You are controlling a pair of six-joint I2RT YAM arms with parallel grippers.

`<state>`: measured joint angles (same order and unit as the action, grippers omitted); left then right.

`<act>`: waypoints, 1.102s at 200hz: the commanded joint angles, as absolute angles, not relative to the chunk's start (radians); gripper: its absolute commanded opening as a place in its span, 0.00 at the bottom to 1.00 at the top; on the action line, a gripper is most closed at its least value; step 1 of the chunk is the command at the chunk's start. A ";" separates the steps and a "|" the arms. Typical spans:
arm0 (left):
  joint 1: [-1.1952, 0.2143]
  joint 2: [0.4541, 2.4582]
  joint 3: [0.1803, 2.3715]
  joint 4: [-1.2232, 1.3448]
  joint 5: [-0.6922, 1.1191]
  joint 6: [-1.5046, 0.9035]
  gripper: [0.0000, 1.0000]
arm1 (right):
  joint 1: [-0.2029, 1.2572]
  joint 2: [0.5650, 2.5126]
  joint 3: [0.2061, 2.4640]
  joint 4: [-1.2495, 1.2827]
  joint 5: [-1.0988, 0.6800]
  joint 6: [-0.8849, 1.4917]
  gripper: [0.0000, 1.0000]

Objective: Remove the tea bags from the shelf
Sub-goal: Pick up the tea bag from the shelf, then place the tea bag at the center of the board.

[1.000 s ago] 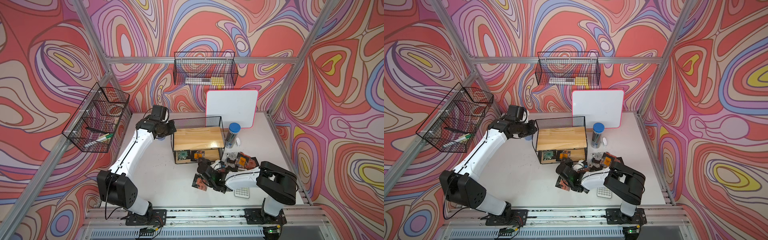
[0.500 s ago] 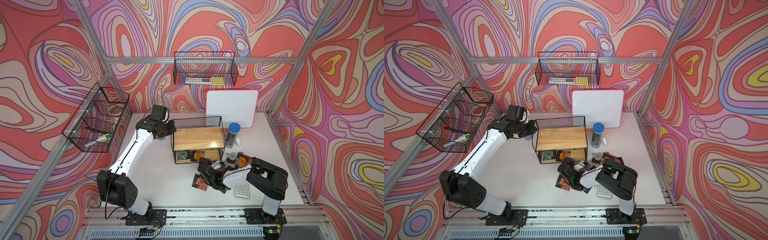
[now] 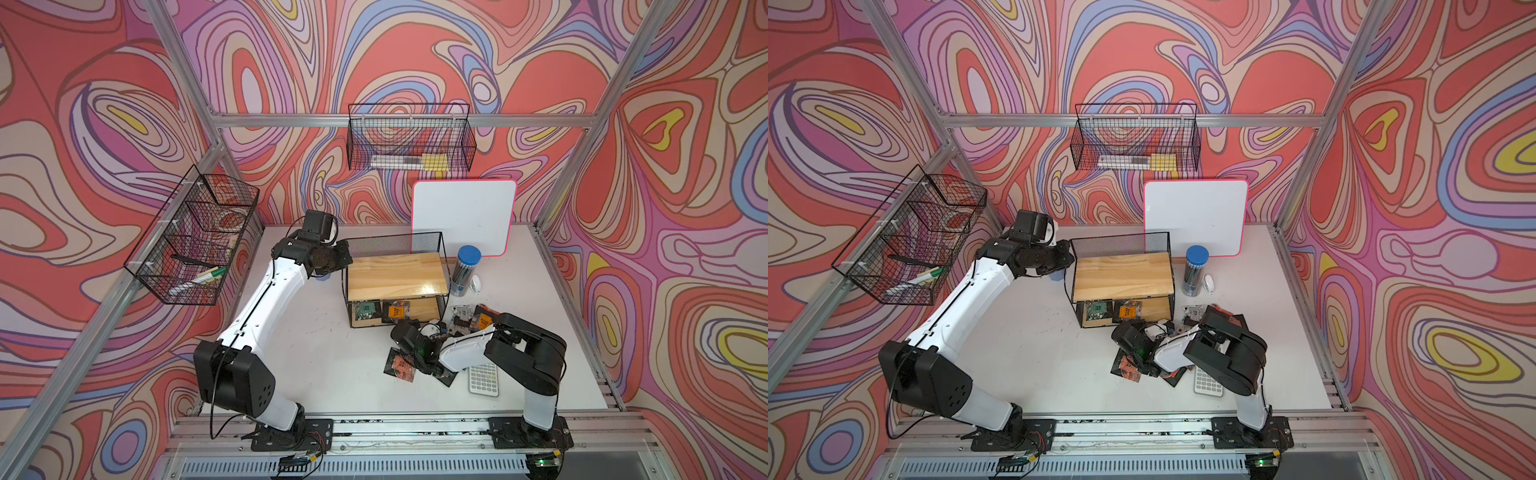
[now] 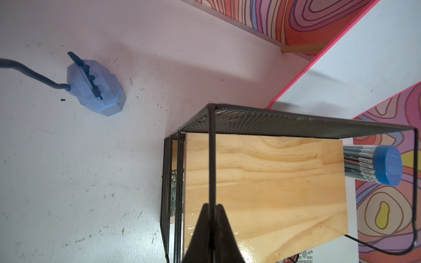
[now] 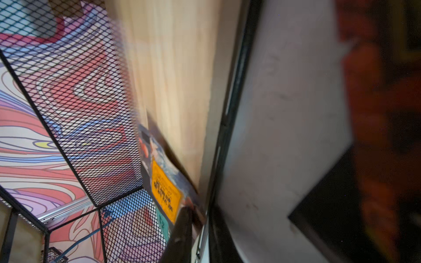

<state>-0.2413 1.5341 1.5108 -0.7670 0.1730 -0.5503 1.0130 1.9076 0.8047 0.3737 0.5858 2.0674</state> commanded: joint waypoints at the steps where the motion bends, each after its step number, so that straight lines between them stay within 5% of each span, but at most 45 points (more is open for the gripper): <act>1: -0.230 1.559 1.519 -0.839 0.151 -0.535 0.00 | 1.001 1.928 0.802 0.295 0.595 2.316 0.00; 139: -0.230 1.570 1.527 -0.839 0.156 -0.535 0.00 | 1.078 1.520 0.745 0.113 0.567 2.131 0.00; 220: -0.230 1.569 1.531 -0.838 0.159 -0.536 0.00 | 1.146 1.234 0.582 -0.252 0.525 2.194 0.00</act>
